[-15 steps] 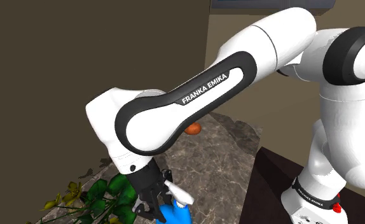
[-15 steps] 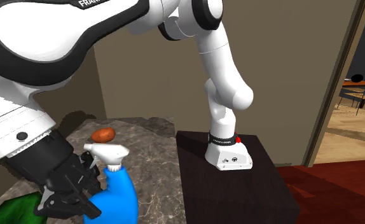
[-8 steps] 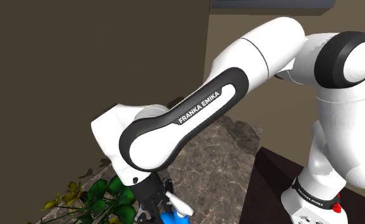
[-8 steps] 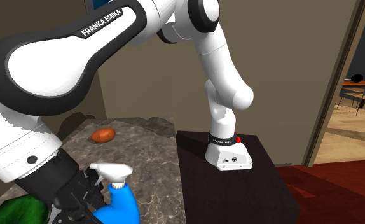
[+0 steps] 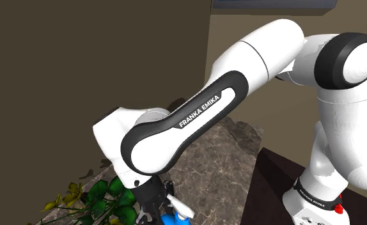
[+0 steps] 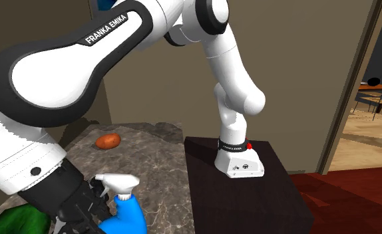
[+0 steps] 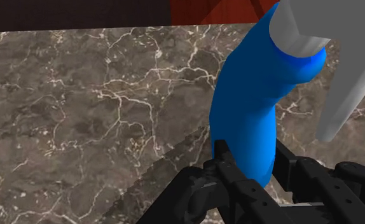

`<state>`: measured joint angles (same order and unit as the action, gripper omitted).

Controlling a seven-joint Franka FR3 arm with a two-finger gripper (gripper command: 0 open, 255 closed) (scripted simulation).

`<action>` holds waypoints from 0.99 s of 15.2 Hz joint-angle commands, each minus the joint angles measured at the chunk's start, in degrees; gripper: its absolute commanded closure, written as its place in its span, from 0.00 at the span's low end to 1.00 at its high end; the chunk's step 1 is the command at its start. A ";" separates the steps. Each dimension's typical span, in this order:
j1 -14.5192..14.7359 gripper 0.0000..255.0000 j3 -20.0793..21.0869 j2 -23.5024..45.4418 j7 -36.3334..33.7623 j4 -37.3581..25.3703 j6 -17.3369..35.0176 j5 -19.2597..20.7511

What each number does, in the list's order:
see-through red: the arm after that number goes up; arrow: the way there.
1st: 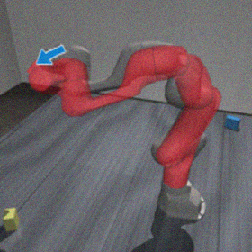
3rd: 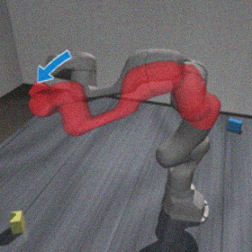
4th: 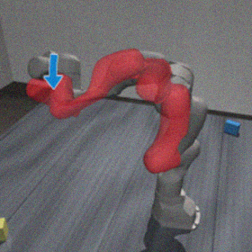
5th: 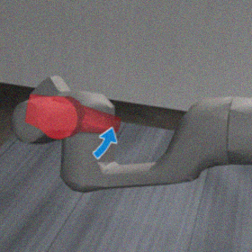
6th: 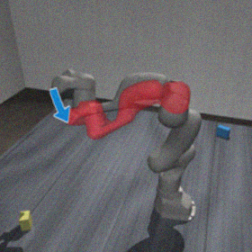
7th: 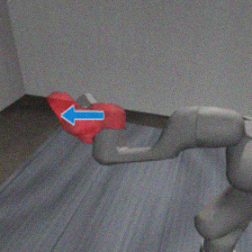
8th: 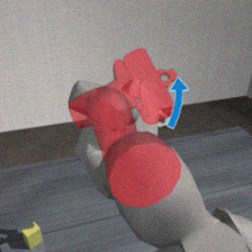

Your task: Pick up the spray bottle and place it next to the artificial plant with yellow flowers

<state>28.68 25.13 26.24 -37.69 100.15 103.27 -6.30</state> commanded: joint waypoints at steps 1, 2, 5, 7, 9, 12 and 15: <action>0.00 0.00 0.00 0.00 0.00 0.00 0.00 0.00; 0.00 0.00 0.00 -0.01 0.00 0.00 0.00 0.00; 0.00 0.00 0.00 -0.01 0.00 0.00 0.00 0.00; -0.11 0.00 -0.05 0.01 -0.07 -1.90 -1.91 0.08; -0.24 0.00 -0.17 0.28 -0.27 -6.02 -5.80 0.31; -0.27 0.00 -0.22 0.49 -0.36 -7.76 -7.36 0.42; -0.26 0.00 -0.22 0.49 -0.36 -7.76 -7.36 0.42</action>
<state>28.42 24.91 26.73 -38.05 92.42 95.96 -5.87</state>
